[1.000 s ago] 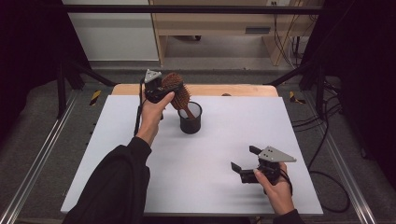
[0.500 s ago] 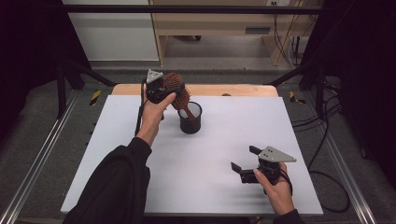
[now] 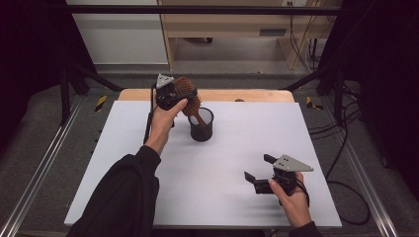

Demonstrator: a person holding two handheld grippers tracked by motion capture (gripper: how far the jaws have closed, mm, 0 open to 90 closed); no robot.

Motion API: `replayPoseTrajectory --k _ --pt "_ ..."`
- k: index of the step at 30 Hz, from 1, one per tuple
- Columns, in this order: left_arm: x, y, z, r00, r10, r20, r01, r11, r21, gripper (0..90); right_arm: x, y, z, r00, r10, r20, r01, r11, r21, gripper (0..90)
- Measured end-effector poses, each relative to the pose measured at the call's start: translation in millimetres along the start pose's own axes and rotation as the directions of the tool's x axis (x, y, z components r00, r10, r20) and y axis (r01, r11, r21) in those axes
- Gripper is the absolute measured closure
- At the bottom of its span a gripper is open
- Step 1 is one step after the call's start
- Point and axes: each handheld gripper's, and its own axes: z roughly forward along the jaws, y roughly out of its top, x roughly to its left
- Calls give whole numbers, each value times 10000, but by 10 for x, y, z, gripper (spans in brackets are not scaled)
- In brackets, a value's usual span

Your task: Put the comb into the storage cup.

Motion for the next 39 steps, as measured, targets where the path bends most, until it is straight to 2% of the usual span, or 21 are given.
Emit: replayPoseTrajectory --k 25,36,39 --pt "27 -21 -35 10000 0 49 1 9999 -156 109 2 -2 0 10000 -10 -5 10 10000 29 34" --pt "18 -20 -51 9999 166 44 -165 9996 -222 59 3 -4 3 10000 -18 -5 18 10000 52 34" --pt "12 -26 -45 9998 212 69 -211 9997 -112 37 3 -3 3 10000 -15 -14 15 10000 51 34"
